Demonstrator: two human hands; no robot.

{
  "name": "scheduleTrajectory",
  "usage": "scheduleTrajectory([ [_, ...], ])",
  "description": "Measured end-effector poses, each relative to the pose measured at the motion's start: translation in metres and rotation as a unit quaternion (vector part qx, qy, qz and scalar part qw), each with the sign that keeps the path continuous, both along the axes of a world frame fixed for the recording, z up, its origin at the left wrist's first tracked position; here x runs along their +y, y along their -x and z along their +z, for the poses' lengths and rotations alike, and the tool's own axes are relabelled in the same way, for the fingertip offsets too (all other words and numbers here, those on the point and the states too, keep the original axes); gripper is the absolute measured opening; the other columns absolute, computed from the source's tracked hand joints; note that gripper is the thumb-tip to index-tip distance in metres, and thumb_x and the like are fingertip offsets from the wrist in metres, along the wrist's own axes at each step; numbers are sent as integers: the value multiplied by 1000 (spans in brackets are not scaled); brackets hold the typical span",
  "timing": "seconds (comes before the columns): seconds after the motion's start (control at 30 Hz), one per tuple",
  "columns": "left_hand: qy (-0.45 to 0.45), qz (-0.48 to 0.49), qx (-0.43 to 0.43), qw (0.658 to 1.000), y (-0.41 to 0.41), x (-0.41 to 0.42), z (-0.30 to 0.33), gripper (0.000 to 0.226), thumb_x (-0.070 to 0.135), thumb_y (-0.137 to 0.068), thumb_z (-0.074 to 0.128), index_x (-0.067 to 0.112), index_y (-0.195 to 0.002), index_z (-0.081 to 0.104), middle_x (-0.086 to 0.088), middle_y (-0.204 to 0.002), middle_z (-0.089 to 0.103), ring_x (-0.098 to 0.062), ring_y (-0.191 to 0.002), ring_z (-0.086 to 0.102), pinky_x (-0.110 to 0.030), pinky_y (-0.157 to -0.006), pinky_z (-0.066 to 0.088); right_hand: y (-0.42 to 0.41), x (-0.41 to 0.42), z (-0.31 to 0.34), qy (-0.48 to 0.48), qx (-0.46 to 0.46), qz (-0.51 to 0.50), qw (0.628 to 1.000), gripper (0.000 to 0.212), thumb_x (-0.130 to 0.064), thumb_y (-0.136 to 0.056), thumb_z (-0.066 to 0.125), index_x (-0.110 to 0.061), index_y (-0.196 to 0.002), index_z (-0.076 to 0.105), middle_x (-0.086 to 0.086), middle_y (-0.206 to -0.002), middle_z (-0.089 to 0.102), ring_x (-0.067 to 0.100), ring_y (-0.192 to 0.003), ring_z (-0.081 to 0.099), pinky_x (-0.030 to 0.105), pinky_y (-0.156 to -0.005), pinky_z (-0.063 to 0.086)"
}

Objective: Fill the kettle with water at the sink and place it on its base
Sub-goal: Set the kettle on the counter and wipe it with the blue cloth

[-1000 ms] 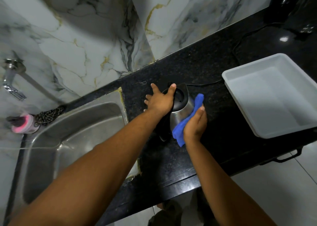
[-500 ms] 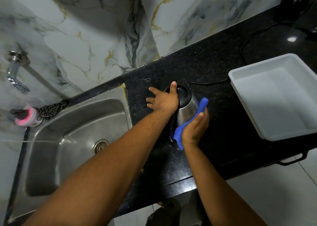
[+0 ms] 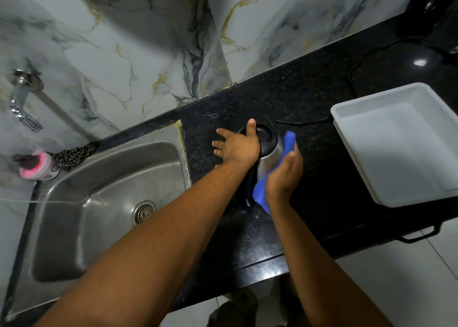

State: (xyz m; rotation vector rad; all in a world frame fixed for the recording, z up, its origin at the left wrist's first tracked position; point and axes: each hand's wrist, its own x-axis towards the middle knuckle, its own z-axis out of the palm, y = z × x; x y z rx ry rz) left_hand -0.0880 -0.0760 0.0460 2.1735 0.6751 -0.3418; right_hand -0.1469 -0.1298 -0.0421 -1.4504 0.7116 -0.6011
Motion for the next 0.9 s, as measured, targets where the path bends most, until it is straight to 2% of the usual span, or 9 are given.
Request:
scheduleTrajectory([
  [0.07, 0, -2, 1, 1000, 0, 0, 0, 106, 72, -94, 45, 10, -163, -6, -29, -169, -2, -47, -156, 5, -66, -124, 11, 3, -9, -10, -70, 20, 25, 997, 50, -21, -106, 32, 3, -145, 53, 23, -148, 56, 34, -141, 50, 48, -121, 36],
  [0.17, -2, -3, 1, 1000, 0, 0, 1, 105, 71, -95, 45, 9, -163, -5, -29, -169, -1, -47, -156, 7, -65, -124, 12, 0, -12, -9, -99, 24, 44, 994, 43, -20, -110, 37, -3, -145, 56, 16, -148, 59, 28, -141, 52, 45, -121, 38],
  [0.3, -4, -6, 1, 1000, 0, -2, 3, 103, 70, -96, 44, 8, -163, -4, -29, -170, 1, -46, -156, 9, -62, -125, 14, -18, -17, 9, -31, -26, 99, 994, 48, -34, -104, 41, -9, -138, 64, 7, -141, 67, 19, -134, 59, 44, -118, 44],
  [0.4, -5, -7, -1, 1000, 0, -2, 3, 102, 68, -97, 44, 6, -163, -3, -30, -169, 3, -47, -155, 11, -58, -126, 15, -33, -25, 20, 2, -37, 153, 988, 53, -45, -100, 43, -14, -133, 69, 1, -135, 72, 11, -128, 64, 33, -112, 47],
  [0.47, -3, -8, -2, 1000, 0, -2, 3, 102, 68, -97, 45, 6, -163, -3, -30, -169, 3, -47, -155, 13, -56, -126, 16, -41, -33, 16, -40, -28, 178, 983, 47, -44, -99, 47, -16, -127, 73, 1, -128, 75, 13, -123, 68, 36, -110, 50],
  [0.57, 2, -9, -1, 1000, 1, -1, 4, 103, 68, -97, 45, 6, -163, -3, -29, -169, 3, -47, -155, 15, -55, -126, 18, -40, -48, -2, -93, 60, 177, 978, 36, -43, -100, 49, -23, -109, 78, 1, -111, 79, 19, -111, 72, 47, -107, 53],
  [0.67, -2, -9, -1, 1000, 2, -2, 5, 103, 68, -97, 45, 5, -163, -3, -29, -169, 3, -47, -154, 15, -55, -126, 19, -30, -52, -17, -113, 133, 166, 971, 46, -42, -106, 43, -12, -127, 71, 13, -127, 72, 27, -120, 66, 52, -113, 46],
  [0.83, -6, -8, -6, 1000, 2, -2, 5, 104, 68, -97, 45, 3, -162, -3, -29, -169, 3, -47, -155, 13, -57, -126, 19, -14, -31, -7, -107, 153, 99, 977, 50, -36, -112, 35, -6, -145, 57, 20, -148, 57, 33, -139, 51, 48, -121, 35],
  [0.9, -7, -5, -7, 1000, 2, -2, 5, 104, 68, -97, 45, 3, -162, -3, -29, -169, 3, -47, -155, 13, -57, -126, 19, -7, -17, 0, -138, 162, 53, 976, 52, -37, -111, 37, -6, -151, 48, 22, -154, 51, 36, -144, 45, 48, -123, 32],
])
